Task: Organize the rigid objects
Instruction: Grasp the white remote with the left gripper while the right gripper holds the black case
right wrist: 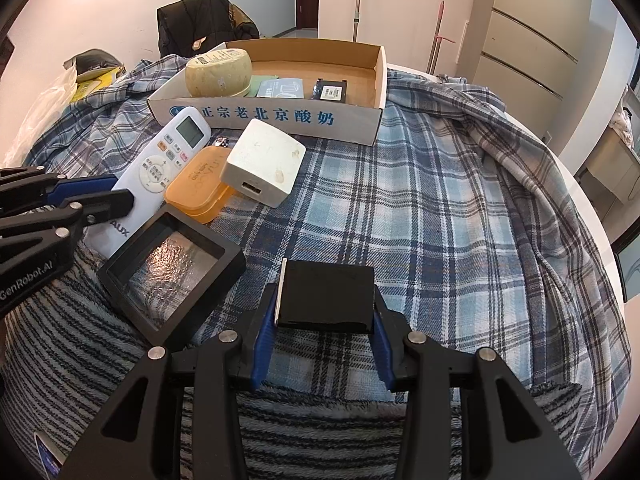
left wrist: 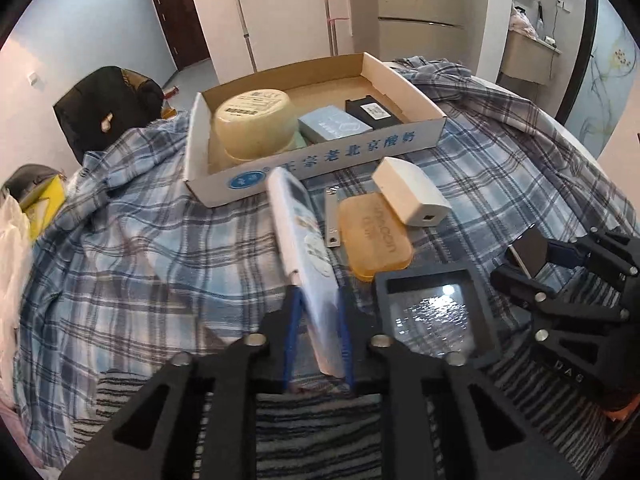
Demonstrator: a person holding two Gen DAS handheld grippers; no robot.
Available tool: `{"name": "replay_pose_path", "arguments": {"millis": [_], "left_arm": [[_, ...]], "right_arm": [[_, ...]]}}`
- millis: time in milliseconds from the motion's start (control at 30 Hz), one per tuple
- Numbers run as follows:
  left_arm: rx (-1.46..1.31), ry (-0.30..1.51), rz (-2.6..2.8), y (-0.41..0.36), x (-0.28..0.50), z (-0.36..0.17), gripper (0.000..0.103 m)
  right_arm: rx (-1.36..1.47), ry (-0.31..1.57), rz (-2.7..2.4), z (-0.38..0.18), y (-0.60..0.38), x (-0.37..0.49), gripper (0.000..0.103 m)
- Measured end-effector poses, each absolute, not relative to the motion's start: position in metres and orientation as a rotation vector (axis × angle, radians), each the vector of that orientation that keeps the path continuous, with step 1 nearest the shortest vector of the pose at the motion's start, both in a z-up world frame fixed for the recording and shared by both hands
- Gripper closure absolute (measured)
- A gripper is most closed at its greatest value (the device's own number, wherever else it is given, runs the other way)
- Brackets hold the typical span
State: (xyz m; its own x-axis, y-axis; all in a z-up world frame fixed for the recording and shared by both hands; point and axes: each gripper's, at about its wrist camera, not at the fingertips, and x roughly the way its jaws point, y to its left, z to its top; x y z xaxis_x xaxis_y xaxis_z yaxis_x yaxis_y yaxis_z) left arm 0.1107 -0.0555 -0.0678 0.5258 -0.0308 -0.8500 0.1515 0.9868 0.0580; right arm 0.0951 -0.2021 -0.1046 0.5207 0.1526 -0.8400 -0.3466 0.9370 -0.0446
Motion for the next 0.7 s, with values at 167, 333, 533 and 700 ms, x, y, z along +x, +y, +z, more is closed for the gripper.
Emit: {"name": "replay_pose_path", "arguments": {"millis": [167,333,533,700], "left_arm": [[0.027,1.093,-0.135,-0.049,0.121,-0.083,0.063],[-0.133,1.104,-0.147,-0.031,0.125,-0.085,0.068],[-0.041,1.06,-0.119,-0.033,0.124,-0.073,0.089],[0.187,0.986,-0.08,-0.056,0.114,-0.063,0.09]], "right_arm": [[-0.217,0.98,0.302,-0.105,-0.202,0.095,0.063],[-0.222,0.978,0.302,-0.104,-0.202,0.095,0.063],[-0.221,0.978,0.303,-0.104,-0.202,0.095,0.063],[-0.22,0.979,0.304,-0.104,-0.203,0.095,0.063]]}}
